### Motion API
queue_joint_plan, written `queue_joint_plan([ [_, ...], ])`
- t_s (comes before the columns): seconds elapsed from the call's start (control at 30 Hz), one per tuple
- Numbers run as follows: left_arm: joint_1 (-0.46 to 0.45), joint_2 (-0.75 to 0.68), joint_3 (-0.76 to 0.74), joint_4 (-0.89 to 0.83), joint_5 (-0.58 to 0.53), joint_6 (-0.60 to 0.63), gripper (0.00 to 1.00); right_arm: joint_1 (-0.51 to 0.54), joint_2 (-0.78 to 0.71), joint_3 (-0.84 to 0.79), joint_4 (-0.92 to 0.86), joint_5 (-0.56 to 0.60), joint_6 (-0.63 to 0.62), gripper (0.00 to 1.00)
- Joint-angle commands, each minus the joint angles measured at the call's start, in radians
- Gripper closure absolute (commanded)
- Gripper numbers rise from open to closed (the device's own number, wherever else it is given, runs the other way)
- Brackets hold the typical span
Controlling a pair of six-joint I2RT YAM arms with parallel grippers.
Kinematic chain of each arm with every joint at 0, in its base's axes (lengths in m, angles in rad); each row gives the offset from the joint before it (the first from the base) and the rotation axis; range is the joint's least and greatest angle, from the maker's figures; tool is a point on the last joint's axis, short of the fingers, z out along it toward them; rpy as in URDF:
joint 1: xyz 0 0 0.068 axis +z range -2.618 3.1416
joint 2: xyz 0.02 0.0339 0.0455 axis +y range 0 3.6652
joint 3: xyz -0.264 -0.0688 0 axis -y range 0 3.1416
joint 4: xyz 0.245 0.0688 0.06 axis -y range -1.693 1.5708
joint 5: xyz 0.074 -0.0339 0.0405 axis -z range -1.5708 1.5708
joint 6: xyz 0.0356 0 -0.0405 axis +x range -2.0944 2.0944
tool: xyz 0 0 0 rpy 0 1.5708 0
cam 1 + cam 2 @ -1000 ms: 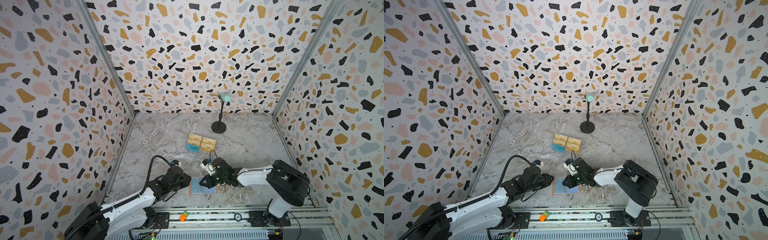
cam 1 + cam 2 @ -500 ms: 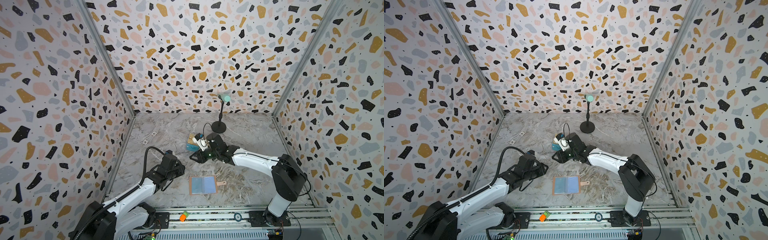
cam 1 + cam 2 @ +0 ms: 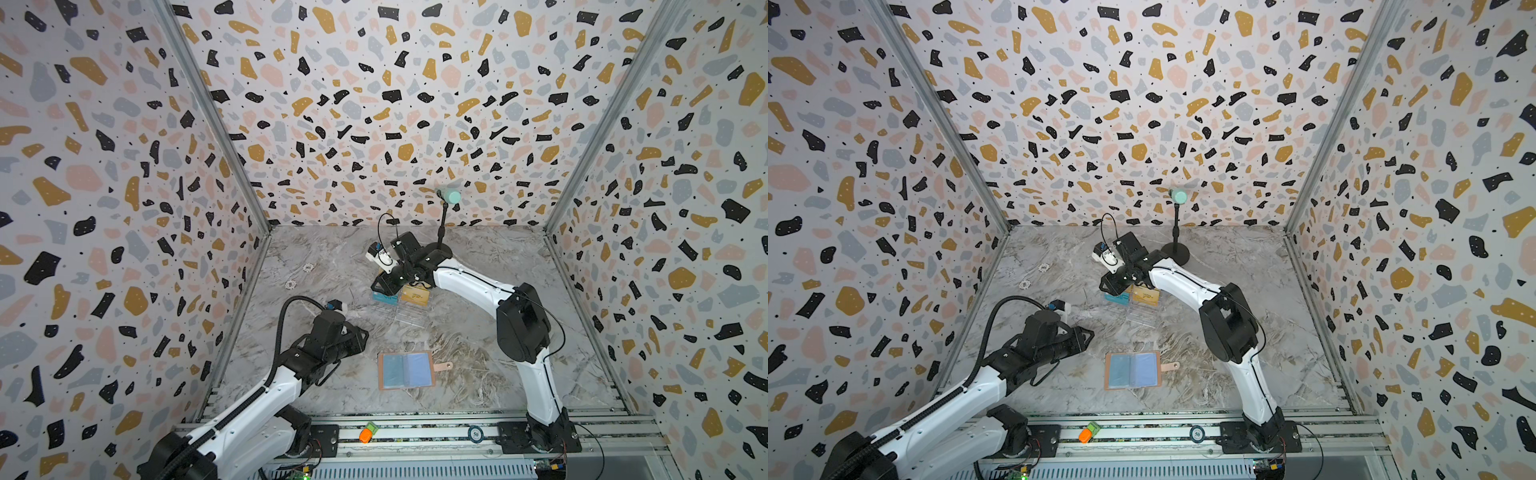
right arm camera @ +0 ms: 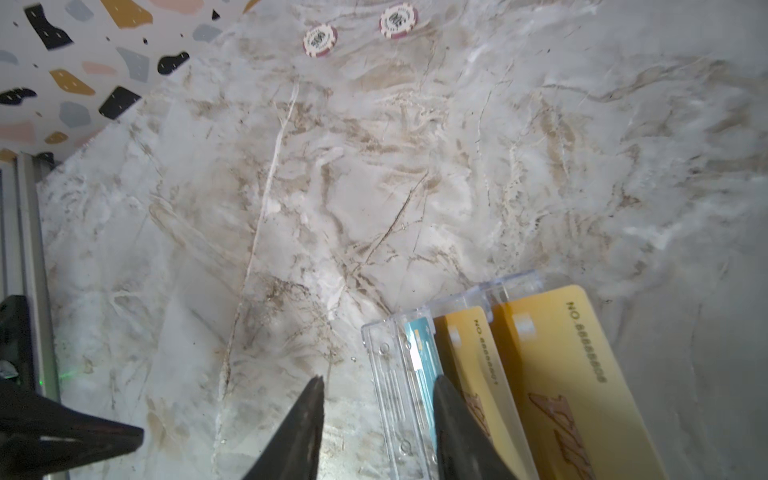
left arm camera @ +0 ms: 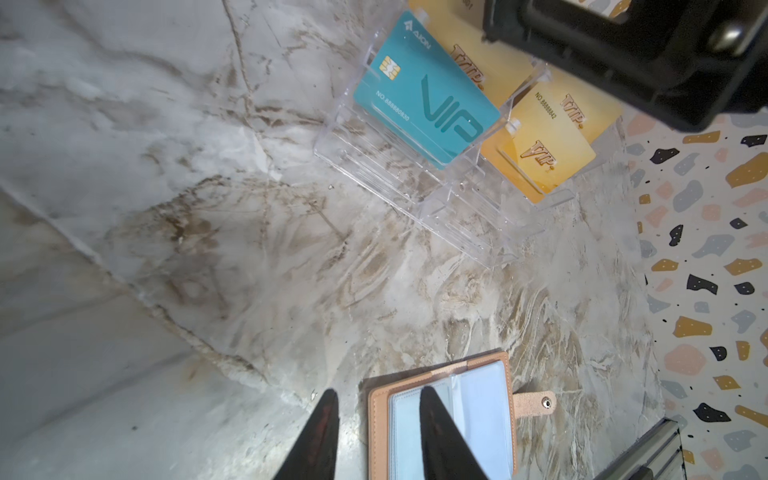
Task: Put the credit cards into the card holder
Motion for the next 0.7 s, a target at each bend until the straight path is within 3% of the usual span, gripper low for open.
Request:
queue_joint_plan([
  [0.0,0.015,-0.021,-0.025,0.003,-0.009,-0.016,0.65,0.001,-0.004,0.067,-0.097,0.021,-0.064,0.58],
  [0.67,0.027,0.053,-0.037,0.059,0.045,-0.025,0.64,-0.005,0.083,0.136,-0.140,0.101,-0.113,0.71],
])
